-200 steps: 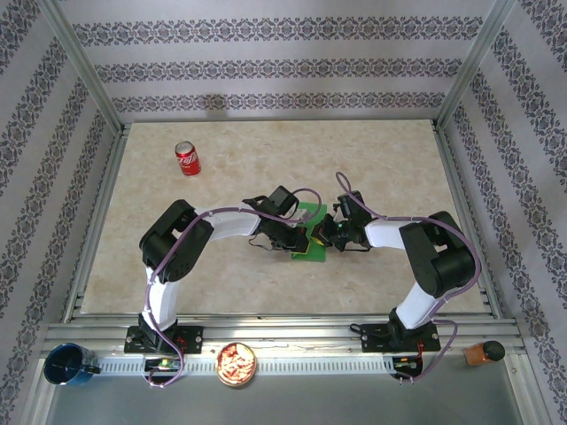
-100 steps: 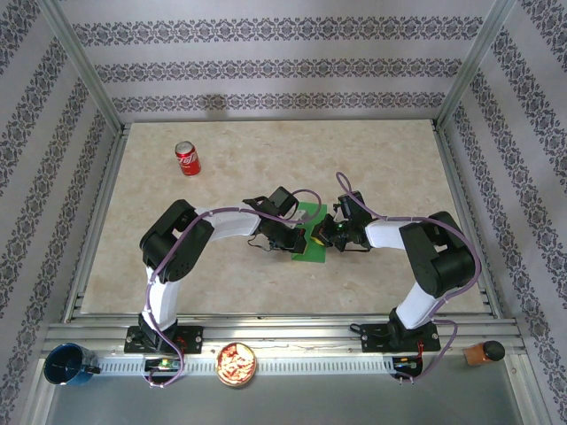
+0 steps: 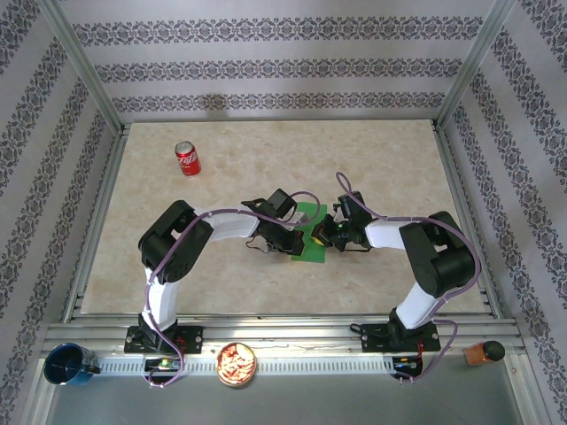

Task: Fold a paper plane with a square sheet of paper (pick it up from the middle)
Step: Fold the triangle a second time at the center of the table.

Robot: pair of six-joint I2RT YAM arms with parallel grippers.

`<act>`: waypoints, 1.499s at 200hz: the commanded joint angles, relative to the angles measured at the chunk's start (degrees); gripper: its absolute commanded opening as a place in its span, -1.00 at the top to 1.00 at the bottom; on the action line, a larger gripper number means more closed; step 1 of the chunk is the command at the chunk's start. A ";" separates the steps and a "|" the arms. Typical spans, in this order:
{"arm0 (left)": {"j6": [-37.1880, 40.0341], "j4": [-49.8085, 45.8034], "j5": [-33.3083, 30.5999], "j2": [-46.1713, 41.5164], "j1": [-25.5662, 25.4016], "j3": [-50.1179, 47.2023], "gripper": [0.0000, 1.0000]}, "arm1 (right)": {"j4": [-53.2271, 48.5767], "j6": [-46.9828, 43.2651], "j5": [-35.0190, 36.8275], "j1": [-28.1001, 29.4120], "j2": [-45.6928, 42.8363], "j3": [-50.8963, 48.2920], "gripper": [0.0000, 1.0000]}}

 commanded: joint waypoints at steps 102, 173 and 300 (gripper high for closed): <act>-1.47 0.84 -1.70 -6.59 -0.47 -11.15 0.99 | -3.95 -0.85 2.60 -0.85 3.05 -1.90 0.98; -7.87 11.10 1.31 -17.30 -0.17 -13.52 0.99 | -4.08 -0.88 2.07 -0.94 2.57 -1.55 0.98; -8.82 9.51 -1.66 -1.35 1.29 -3.01 1.00 | -3.81 -0.86 1.23 -0.94 2.37 -1.28 0.97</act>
